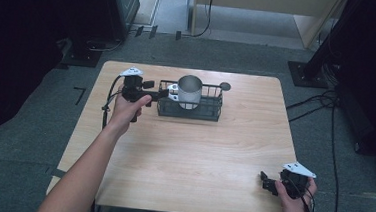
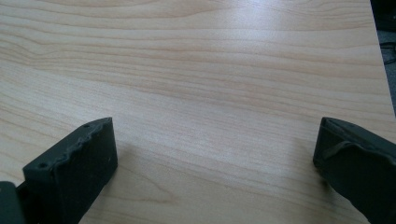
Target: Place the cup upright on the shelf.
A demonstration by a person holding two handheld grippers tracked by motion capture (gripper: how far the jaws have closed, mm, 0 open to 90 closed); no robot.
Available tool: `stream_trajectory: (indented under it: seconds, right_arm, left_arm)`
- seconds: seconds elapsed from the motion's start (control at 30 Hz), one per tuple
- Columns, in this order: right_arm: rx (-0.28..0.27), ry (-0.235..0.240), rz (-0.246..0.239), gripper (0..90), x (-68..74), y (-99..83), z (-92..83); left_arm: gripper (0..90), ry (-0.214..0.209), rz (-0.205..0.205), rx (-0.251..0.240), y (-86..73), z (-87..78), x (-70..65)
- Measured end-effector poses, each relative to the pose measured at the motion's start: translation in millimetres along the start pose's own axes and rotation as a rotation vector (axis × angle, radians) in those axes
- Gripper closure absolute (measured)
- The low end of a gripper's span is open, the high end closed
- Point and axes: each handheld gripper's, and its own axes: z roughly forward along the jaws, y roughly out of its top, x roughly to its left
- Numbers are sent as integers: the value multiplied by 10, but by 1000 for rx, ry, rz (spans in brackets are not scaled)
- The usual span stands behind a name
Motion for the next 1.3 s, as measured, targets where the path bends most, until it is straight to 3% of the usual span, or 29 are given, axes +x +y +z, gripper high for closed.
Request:
stream_trajectory:
  seconds: [0.1, 0.2, 0.37, 0.57, 0.73, 0.87, 1.2, 1.3]
  right_arm:
    - [0, 0, 0, 0, 0, 0, 0]
    - [0, 0, 0, 0, 0, 0, 0]
    - [0, 0, 0, 0, 0, 0, 0]
    - [0, 0, -1, 0, 0, 0, 0]
    - [0, 0, 0, 0, 0, 0, 0]
    - [0, -1, 0, 0, 0, 0, 0]
    - [0, 0, 0, 0, 0, 0, 0]
    - [0, 0, 0, 0, 0, 0, 0]
  left_arm:
    - [0, 33, -11, 21, -63, -86, 42]
    - [0, 80, -56, 24, -136, -184, 91]
    - [0, 149, -59, 16, -313, -357, 118]
    - [0, 257, -59, 54, -524, -455, 148]
    - [0, 306, -45, 69, -650, -547, 115]
    - [0, 361, -28, 112, -784, -595, 81]
    - [0, 462, -44, 150, -1234, -821, 46]
    - [0, 511, -6, 180, -1373, -881, 21]
